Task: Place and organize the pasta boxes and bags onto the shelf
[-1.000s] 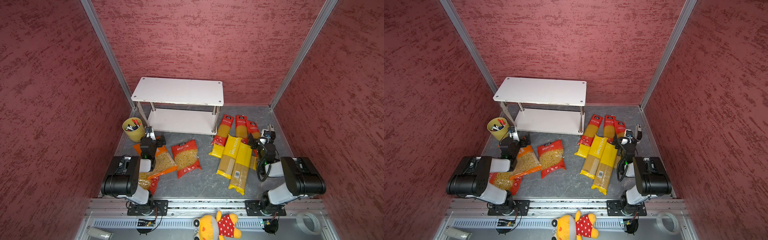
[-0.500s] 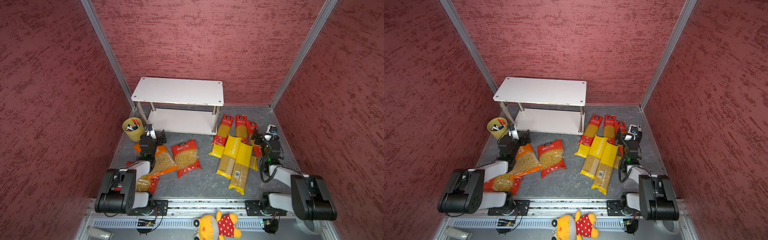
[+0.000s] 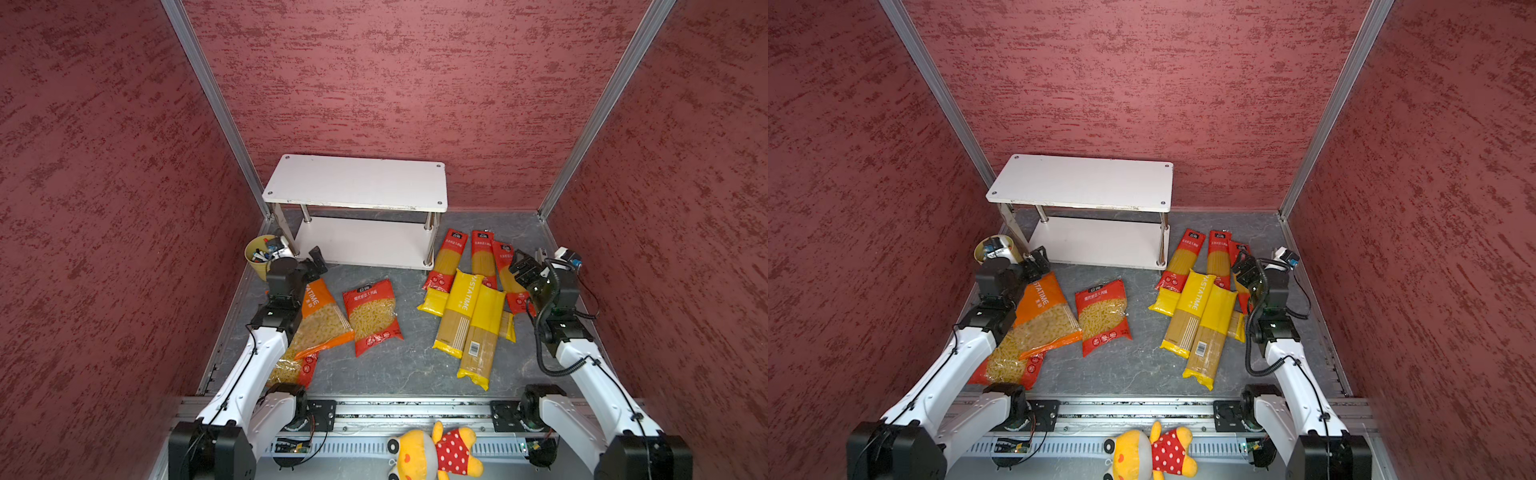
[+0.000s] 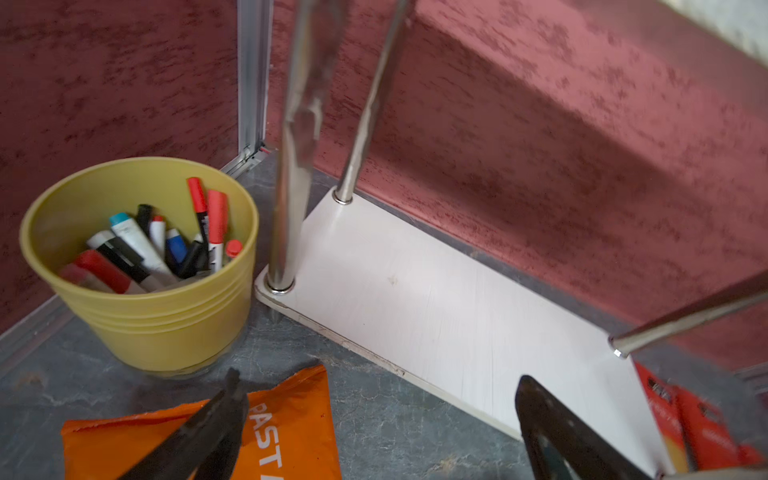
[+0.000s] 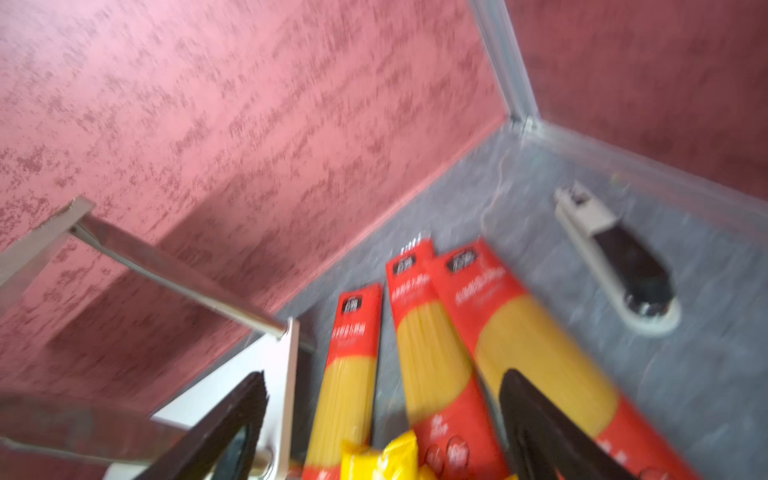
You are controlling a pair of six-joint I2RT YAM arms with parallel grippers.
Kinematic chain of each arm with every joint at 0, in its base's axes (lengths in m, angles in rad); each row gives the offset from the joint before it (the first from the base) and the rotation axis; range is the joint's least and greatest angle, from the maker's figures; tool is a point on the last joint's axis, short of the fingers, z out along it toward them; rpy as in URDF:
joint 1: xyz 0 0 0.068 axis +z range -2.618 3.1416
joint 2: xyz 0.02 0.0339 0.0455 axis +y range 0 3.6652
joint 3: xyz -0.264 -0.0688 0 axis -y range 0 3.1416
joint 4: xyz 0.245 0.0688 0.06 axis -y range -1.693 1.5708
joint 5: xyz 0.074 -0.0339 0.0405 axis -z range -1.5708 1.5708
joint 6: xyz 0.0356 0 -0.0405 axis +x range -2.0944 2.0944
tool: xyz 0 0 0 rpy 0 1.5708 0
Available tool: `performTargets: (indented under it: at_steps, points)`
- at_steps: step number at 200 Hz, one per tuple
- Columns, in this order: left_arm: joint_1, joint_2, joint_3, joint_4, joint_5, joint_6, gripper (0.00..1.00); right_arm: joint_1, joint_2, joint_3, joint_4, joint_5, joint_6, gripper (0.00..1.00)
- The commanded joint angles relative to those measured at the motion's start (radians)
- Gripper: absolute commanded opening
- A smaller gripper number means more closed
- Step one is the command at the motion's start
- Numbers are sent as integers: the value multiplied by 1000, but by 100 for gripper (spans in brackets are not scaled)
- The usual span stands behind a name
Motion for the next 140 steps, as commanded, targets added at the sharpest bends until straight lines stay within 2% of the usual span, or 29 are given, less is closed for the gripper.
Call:
performTargets:
  at_steps: [1, 14, 27, 54, 68, 88, 104, 120, 140]
  points:
    - [129, 12, -1, -184, 299, -202, 99, -1, 45, 79, -247, -98, 67, 85]
    - [132, 26, 22, -216, 351, -175, 91, -1, 62, 99, -331, -108, 50, 83]
    - [56, 15, 40, -251, 288, -141, 90, -2, 68, 101, -380, -137, 34, 81]
    - [-211, -27, 60, -291, 61, -94, 90, 1, 52, 86, -464, -181, 36, 75]
    - [-347, -36, 59, -289, -15, -91, 89, 0, 43, 66, -497, -199, 40, 71]
    - [-519, -3, 52, -249, -44, -97, 87, 4, 41, 37, -543, -213, 42, 64]
    - [-658, 66, 69, -227, -72, -99, 84, 9, 46, 20, -573, -202, 46, 64]
    - [-794, 147, 86, -174, -117, -97, 84, 15, 41, -3, -587, -176, 57, 66]
    - [-902, 261, 109, -86, -108, -95, 84, 21, 60, -32, -587, -175, 67, 72]
